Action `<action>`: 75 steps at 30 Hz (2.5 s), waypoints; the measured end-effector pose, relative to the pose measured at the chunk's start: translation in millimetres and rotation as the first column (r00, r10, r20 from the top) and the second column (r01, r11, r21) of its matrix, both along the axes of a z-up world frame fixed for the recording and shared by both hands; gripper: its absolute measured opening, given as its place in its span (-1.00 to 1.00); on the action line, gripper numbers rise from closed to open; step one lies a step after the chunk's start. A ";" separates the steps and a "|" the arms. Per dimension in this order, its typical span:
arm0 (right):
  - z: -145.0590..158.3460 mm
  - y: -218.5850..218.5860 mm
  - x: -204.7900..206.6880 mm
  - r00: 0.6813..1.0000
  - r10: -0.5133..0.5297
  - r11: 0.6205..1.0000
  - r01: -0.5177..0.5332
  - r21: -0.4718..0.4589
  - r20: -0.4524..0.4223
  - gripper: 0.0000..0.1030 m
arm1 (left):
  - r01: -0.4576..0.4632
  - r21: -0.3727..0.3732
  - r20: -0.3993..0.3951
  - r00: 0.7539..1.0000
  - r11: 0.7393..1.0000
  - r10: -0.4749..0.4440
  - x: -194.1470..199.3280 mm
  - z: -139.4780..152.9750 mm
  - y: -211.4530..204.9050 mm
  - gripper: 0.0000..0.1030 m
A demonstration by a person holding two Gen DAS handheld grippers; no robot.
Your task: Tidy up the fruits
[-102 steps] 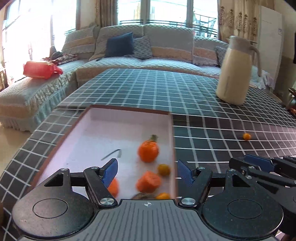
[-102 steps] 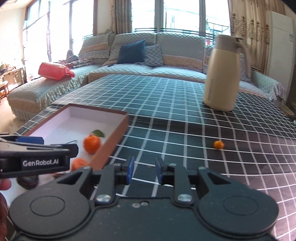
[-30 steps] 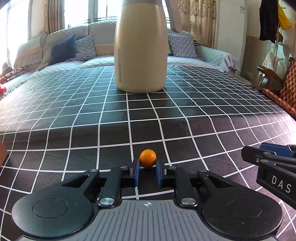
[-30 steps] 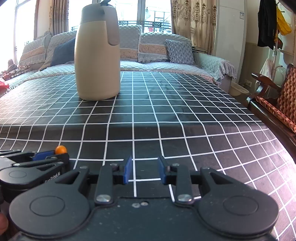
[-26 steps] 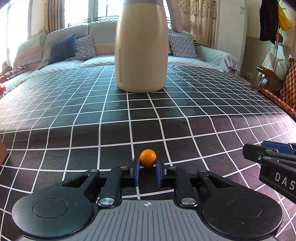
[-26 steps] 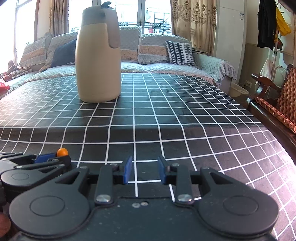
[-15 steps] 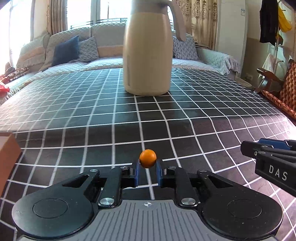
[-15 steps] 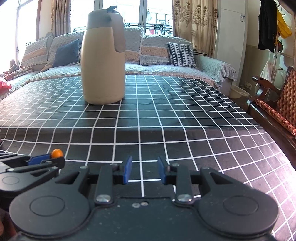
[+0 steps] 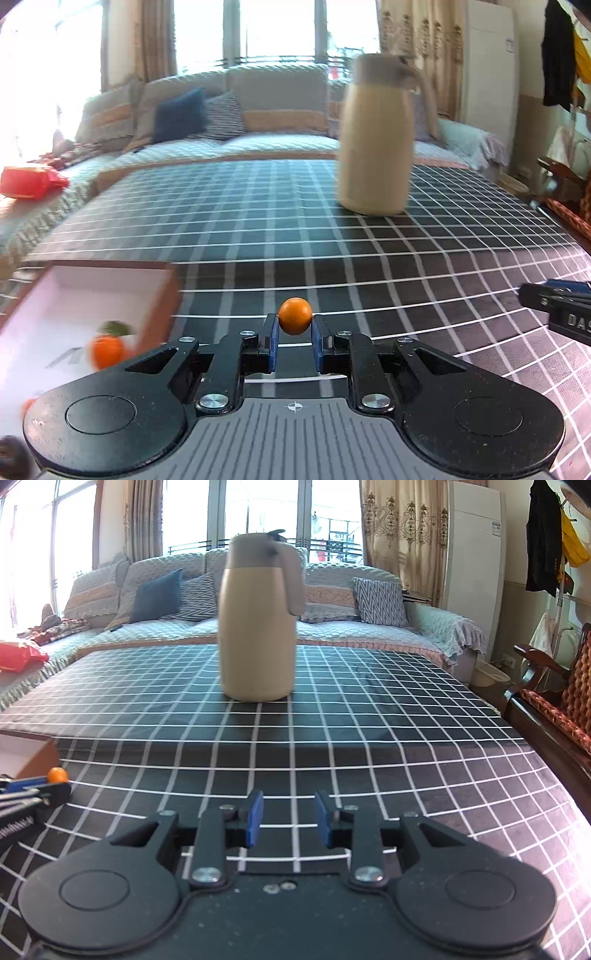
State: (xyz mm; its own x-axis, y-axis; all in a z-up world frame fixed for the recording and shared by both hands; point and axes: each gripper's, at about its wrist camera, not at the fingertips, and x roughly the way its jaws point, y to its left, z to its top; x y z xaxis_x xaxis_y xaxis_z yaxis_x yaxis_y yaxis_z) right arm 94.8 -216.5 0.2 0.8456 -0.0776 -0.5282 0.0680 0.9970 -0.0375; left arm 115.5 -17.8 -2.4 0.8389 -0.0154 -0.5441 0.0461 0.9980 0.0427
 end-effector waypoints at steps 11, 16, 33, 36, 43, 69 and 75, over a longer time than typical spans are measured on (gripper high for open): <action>2.3 63.1 -17.9 0.997 0.073 0.997 -0.073 -0.010 -0.010 -0.43 | -0.126 0.009 -0.005 0.992 0.992 0.127 -28.9 3.7 97.3 -0.64; 2.6 93.0 -24.3 0.992 0.122 0.992 -0.122 -0.031 -0.011 -0.43 | -0.166 0.012 -0.021 0.986 0.986 0.166 -32.7 -3.7 128.3 -0.64; -13.3 141.6 -34.4 0.976 0.208 0.975 -0.212 -0.073 -0.059 -0.42 | -0.269 0.008 -0.076 0.960 0.963 0.269 -28.3 -33.7 193.0 -0.63; -13.2 150.2 -37.1 0.975 0.214 0.973 -0.217 -0.076 -0.054 -0.42 | -0.267 0.009 -0.080 0.960 0.964 0.267 -31.4 -34.8 191.9 -0.63; -11.2 169.5 -39.6 0.975 0.216 0.975 -0.218 -0.049 -0.052 -0.42 | -0.274 -0.007 -0.059 0.960 0.962 0.273 -41.5 -25.6 195.7 -0.63; 3.0 227.0 -89.5 0.935 0.353 0.935 -0.353 0.023 -0.031 -0.32 | -0.336 0.007 0.002 0.942 0.942 0.336 -133.7 -2.9 208.9 0.67; 4.2 236.4 -112.8 0.922 0.385 0.923 -0.385 0.025 -0.030 -0.18 | -0.325 0.012 -0.003 0.946 0.946 0.325 -158.3 -0.6 206.2 0.67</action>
State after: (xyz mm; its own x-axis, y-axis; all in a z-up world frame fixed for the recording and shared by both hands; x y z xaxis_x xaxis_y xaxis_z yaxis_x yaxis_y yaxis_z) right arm -17.9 19.9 4.4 0.7899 0.2605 -0.5551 -0.3223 0.9465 -0.0145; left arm -42.8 188.4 -3.1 0.7948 0.2639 -0.5465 -0.2806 0.9583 0.0547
